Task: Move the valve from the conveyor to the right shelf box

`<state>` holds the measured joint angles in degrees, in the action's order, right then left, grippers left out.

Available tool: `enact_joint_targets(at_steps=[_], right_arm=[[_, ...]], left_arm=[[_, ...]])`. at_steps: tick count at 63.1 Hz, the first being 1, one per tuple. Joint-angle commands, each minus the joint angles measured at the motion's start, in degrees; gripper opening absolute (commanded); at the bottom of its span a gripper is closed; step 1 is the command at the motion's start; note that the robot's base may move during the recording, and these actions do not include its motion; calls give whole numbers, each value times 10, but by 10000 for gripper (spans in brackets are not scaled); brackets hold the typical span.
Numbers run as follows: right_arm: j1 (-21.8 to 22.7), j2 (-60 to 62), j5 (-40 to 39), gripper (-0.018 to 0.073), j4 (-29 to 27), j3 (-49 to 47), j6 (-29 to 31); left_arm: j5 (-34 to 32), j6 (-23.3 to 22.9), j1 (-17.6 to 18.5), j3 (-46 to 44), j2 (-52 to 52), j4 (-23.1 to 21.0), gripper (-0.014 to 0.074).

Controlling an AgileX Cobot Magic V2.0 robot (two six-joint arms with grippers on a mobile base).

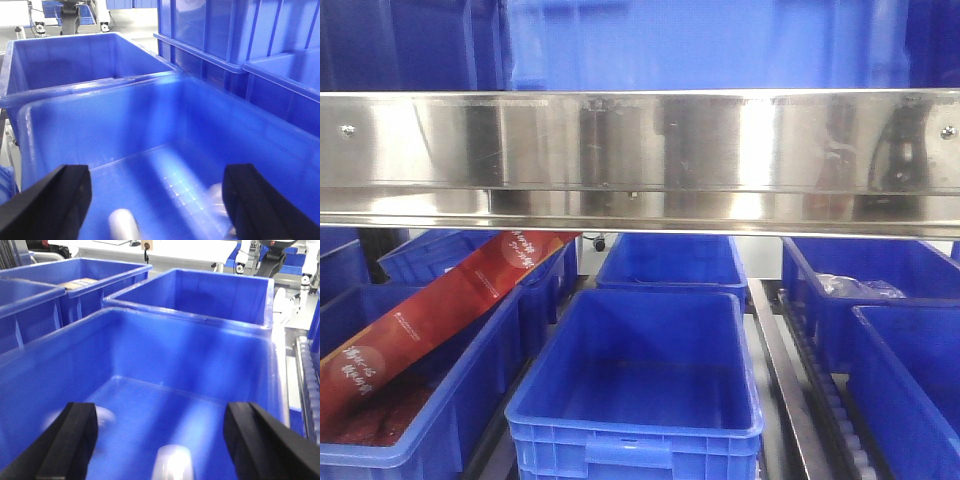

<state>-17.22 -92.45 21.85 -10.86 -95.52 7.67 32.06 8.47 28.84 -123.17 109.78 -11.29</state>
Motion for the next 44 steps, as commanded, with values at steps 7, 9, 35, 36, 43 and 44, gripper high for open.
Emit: enact_joint_targets(at_steps=[7,9,35,36,43,44], right_arm=[[0,20,-6,108,-1,-5,4],[0,20,-6,50,-1,-5,4],[0,100,44,-168,-3,39,4],[0,108,37,-168,-3,50,4],[0,157,16,-168,-1,113,4],[0,163,13,-168,2,120,4]], left_arm=[[6,-1,1,-5,-25,-5,28],[5,-1,1,-5,-26,-5,-48],[41,-1,-5,27,-96,-3,-111],[40,-1,-5,34,-102,-3,-111],[8,-1,-5,114,-149,-3,-111],[4,-1,-5,125,-156,-3,-111]])
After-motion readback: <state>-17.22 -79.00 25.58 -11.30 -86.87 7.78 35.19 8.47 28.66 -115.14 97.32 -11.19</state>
